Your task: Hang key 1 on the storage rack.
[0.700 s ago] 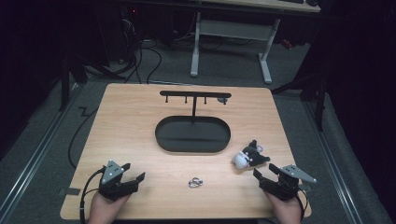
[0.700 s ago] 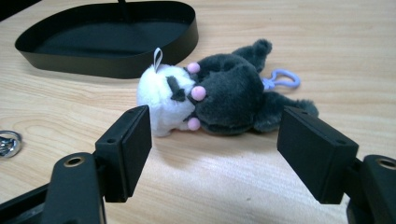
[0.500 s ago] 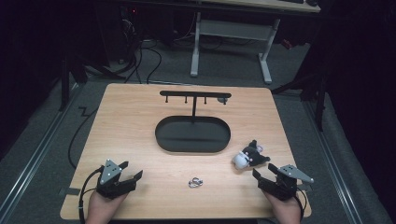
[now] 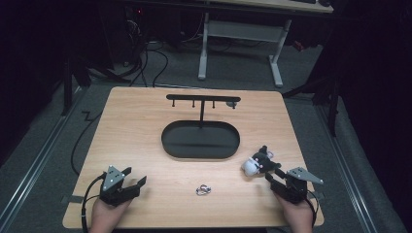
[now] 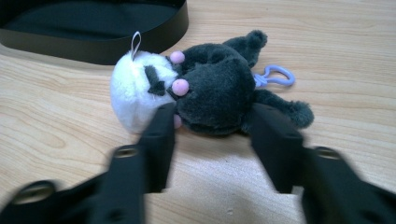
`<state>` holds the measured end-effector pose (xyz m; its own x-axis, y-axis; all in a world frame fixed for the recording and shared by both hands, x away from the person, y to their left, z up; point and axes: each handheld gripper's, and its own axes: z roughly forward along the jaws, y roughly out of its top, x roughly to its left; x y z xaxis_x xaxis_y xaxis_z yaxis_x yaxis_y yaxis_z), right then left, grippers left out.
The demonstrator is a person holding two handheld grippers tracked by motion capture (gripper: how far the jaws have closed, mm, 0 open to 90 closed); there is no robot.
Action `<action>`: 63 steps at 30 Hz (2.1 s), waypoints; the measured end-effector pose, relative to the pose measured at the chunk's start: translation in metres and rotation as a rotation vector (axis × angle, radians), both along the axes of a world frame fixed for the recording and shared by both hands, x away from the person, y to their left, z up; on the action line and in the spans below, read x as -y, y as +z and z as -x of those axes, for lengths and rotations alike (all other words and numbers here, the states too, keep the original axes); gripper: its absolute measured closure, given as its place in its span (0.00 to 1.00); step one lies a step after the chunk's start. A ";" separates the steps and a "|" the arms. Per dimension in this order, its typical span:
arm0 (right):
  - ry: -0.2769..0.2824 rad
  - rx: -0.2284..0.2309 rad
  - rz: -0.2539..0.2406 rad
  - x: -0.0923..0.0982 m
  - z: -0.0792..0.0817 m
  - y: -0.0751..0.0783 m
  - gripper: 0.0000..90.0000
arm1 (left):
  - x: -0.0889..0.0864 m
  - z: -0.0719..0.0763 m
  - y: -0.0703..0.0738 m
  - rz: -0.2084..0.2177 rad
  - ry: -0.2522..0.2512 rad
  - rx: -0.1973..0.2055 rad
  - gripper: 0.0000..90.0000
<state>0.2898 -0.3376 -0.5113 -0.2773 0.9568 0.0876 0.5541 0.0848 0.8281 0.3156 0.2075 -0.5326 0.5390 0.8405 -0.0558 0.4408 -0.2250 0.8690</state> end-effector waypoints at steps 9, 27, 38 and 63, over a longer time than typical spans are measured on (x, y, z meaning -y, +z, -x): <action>-0.036 -0.061 0.075 0.009 -0.010 -0.004 1.00 | -0.002 0.000 0.000 0.010 0.001 -0.009 0.36; -0.033 -0.060 0.127 0.010 -0.049 -0.009 1.00 | -0.001 0.001 0.000 0.007 -0.026 -0.020 0.35; 0.109 0.033 0.041 -0.036 0.000 0.020 0.96 | 0.000 -0.003 0.000 0.007 -0.058 -0.048 0.35; 0.133 -0.037 0.092 -0.054 -0.019 0.001 0.94 | 0.001 -0.001 0.000 -0.005 -0.070 -0.044 0.36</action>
<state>0.3085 -0.2836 -0.5107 -0.3999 0.9164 0.0138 0.5628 0.2336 0.7929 0.3170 0.2067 -0.5331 0.5936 0.8011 -0.0765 0.4617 -0.2612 0.8477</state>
